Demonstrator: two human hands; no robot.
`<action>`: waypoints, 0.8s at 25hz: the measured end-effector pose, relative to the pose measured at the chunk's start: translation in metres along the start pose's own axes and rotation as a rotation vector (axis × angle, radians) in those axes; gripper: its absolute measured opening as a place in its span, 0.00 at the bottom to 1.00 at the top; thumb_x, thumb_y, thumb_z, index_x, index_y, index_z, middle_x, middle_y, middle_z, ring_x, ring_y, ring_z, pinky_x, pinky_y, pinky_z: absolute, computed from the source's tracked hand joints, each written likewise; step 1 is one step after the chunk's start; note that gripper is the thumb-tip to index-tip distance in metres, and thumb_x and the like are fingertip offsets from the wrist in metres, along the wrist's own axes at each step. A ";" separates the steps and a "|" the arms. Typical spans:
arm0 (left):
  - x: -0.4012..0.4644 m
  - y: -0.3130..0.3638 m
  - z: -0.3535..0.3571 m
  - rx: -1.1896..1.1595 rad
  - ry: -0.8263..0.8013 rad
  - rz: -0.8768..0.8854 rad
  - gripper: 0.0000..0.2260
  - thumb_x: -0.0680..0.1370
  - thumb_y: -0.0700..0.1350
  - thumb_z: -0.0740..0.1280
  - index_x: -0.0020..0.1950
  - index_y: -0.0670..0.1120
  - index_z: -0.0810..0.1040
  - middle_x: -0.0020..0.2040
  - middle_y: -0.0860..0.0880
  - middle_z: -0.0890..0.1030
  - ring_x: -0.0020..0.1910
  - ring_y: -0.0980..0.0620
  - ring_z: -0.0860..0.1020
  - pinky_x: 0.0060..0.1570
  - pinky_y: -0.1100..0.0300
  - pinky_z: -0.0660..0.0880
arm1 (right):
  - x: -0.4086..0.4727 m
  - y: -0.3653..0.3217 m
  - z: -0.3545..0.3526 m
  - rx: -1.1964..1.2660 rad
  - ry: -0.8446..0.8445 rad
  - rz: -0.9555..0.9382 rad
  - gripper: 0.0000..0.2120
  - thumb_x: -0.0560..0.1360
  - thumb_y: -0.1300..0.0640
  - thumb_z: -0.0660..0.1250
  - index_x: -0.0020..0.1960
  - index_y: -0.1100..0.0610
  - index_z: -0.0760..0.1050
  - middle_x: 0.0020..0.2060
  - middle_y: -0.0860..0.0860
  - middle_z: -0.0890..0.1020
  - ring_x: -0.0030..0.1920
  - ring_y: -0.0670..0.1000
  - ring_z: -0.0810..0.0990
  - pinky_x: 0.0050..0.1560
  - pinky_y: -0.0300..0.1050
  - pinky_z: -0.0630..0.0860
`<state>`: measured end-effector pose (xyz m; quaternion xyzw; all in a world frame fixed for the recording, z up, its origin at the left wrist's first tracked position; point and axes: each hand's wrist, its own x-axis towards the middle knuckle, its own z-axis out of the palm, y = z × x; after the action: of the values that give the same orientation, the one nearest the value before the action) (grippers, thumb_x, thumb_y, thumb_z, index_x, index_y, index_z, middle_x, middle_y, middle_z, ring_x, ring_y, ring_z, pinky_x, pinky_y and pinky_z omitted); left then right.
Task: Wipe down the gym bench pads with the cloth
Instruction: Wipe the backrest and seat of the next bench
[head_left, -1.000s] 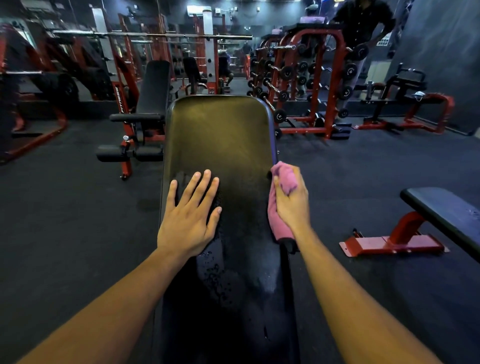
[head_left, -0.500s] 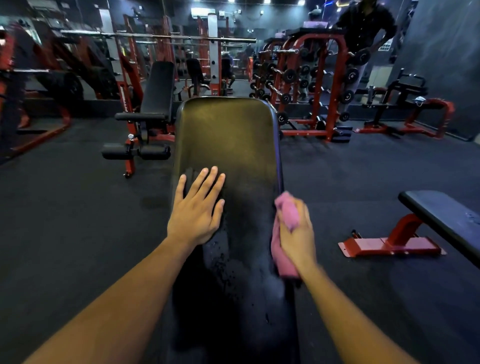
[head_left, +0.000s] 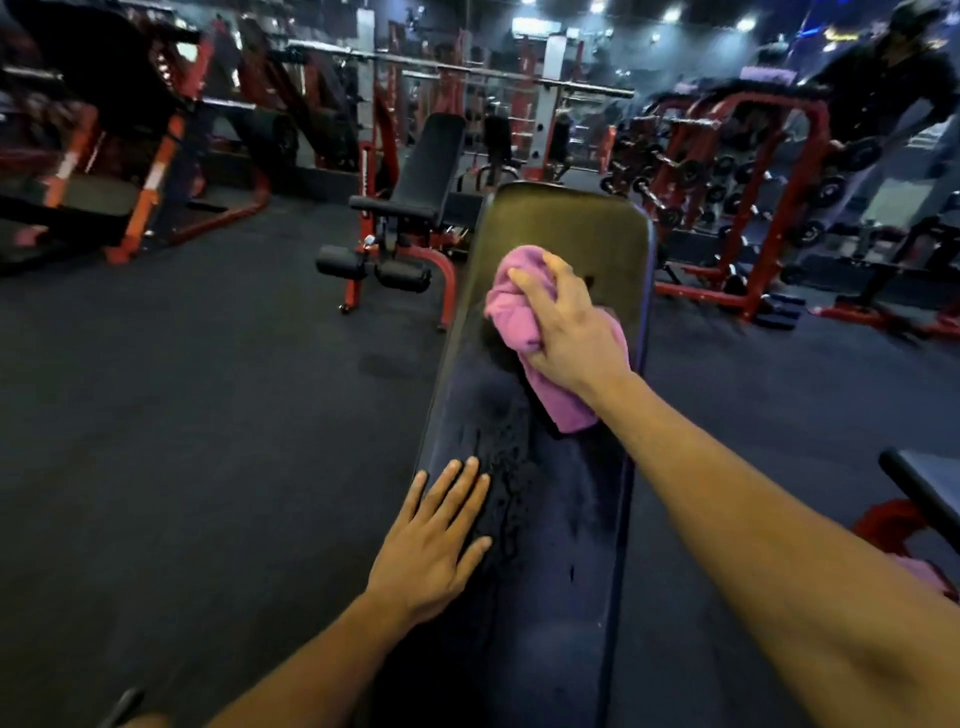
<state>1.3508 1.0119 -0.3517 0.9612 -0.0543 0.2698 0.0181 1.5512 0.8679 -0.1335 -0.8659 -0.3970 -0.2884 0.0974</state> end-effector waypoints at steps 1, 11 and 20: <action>0.002 0.000 -0.002 0.011 -0.018 -0.005 0.30 0.86 0.60 0.53 0.85 0.47 0.57 0.86 0.49 0.52 0.84 0.48 0.51 0.79 0.42 0.55 | 0.011 -0.002 0.013 -0.080 -0.054 -0.042 0.40 0.67 0.53 0.73 0.77 0.55 0.67 0.76 0.65 0.65 0.72 0.69 0.68 0.70 0.68 0.70; -0.001 -0.003 0.008 0.004 0.003 0.047 0.31 0.85 0.57 0.57 0.85 0.44 0.57 0.85 0.45 0.53 0.84 0.44 0.51 0.79 0.38 0.57 | -0.012 -0.053 0.064 -0.128 -0.167 -0.281 0.34 0.65 0.49 0.66 0.73 0.49 0.72 0.77 0.53 0.69 0.77 0.61 0.64 0.77 0.67 0.56; 0.000 -0.003 0.008 -0.043 0.022 0.046 0.34 0.84 0.60 0.58 0.85 0.45 0.55 0.86 0.46 0.52 0.85 0.45 0.50 0.80 0.38 0.56 | 0.041 0.002 0.049 -0.175 -0.109 -0.168 0.34 0.67 0.50 0.67 0.74 0.48 0.70 0.76 0.52 0.70 0.77 0.61 0.65 0.76 0.64 0.57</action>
<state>1.3554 1.0146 -0.3583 0.9560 -0.0817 0.2797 0.0330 1.5949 0.9120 -0.1501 -0.8492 -0.4461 -0.2814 -0.0248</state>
